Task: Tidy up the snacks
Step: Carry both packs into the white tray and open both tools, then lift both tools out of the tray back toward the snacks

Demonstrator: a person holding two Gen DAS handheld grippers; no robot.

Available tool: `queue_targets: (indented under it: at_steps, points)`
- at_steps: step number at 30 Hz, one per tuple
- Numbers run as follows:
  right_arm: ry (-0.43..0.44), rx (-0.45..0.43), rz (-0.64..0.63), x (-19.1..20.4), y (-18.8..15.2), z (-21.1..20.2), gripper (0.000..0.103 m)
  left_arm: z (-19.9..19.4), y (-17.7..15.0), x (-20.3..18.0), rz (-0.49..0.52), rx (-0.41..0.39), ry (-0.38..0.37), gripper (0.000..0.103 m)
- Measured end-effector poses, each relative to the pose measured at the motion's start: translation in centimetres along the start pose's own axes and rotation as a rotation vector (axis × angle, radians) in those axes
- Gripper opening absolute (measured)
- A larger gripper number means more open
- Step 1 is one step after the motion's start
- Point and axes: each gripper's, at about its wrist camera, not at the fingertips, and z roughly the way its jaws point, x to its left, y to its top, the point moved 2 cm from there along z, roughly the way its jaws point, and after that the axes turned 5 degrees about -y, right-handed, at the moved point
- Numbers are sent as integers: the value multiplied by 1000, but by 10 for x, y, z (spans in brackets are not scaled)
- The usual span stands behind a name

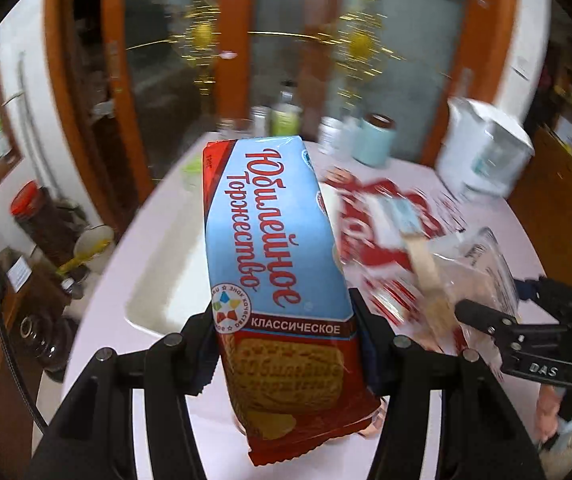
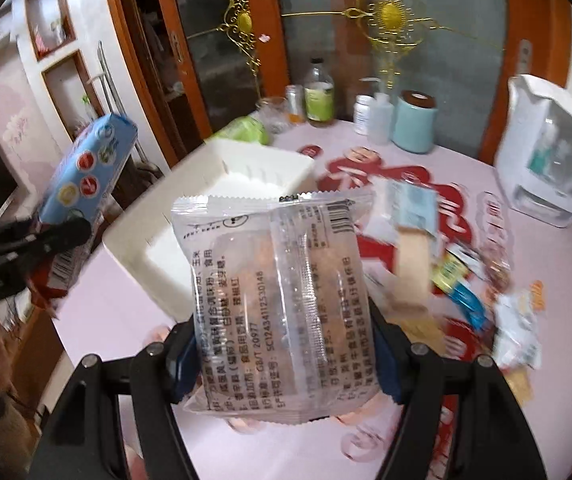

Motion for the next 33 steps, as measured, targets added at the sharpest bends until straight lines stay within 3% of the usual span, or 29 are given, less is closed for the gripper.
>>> queue_targets:
  at_steps: [4, 8, 12, 18, 21, 25, 27, 28, 33]
  points:
    - [102, 40, 78, 27, 43, 48, 71, 27, 23, 48, -56, 13, 34, 55]
    - [130, 83, 106, 52, 68, 101, 71, 66, 30, 81, -92, 77, 58, 55]
    - [134, 156, 115, 67, 75, 155, 71, 115, 24, 103, -108, 168, 85, 55]
    - [92, 272, 131, 74, 62, 215, 73, 173, 7, 104, -82, 274, 100, 55]
    - [36, 238, 62, 82, 60, 218, 78, 193, 1, 101, -85, 308, 105, 56]
    - [60, 254, 61, 81, 61, 220, 78, 213, -4, 107, -113, 325, 132, 57]
    - [97, 251, 89, 77, 61, 219, 78, 212, 0, 107, -107, 304, 138, 72]
    - [124, 256, 106, 75, 63, 218, 78, 209, 1, 108, -108, 295, 139, 85]
    - [189, 264, 146, 72, 64, 207, 78, 186, 6, 114, -124, 265, 135, 87]
